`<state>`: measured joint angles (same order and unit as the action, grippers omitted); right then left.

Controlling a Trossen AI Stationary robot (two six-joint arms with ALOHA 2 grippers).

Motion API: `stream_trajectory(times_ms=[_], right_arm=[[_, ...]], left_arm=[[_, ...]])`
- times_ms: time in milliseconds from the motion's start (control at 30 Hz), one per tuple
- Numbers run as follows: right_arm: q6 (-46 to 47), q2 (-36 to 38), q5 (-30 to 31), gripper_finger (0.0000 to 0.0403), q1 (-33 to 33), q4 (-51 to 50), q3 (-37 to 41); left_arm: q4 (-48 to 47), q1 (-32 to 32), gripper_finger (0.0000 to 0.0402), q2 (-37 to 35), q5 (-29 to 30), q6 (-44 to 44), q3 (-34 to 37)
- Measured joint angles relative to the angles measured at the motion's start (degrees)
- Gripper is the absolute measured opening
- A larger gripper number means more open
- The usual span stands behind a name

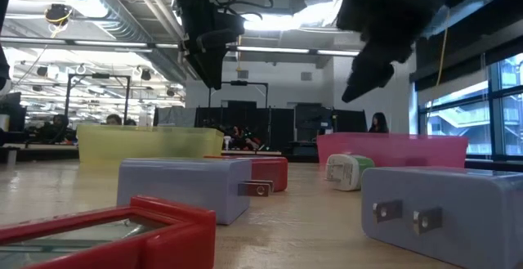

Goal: Pick & Place Office items
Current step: Put the green charger adapter into the red bin

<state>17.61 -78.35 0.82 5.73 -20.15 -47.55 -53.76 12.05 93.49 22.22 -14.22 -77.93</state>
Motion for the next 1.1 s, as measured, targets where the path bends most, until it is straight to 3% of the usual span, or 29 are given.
stream_trajectory(times_ms=[267,467,833,1100], right_arm=[[-3.53,-5.69,4.50,0.0276,10.32,5.61,0.20],[-3.52,-11.53,4.29,0.0277,11.75,13.19,0.19],[-3.57,-19.93,1.08,0.0277,12.40,18.46,0.17],[-15.09,-24.16,1.14,0.0277,14.00,19.55,0.15]], left_arm=[[0.00,0.00,0.0202,0.00,0.00,0.00,0.00],[0.00,0.00,0.0201,0.00,0.00,-0.02,0.00],[0.00,-0.02,0.0202,0.00,0.00,-0.02,0.00],[0.00,-0.02,0.0200,0.00,0.00,-0.02,0.00]])
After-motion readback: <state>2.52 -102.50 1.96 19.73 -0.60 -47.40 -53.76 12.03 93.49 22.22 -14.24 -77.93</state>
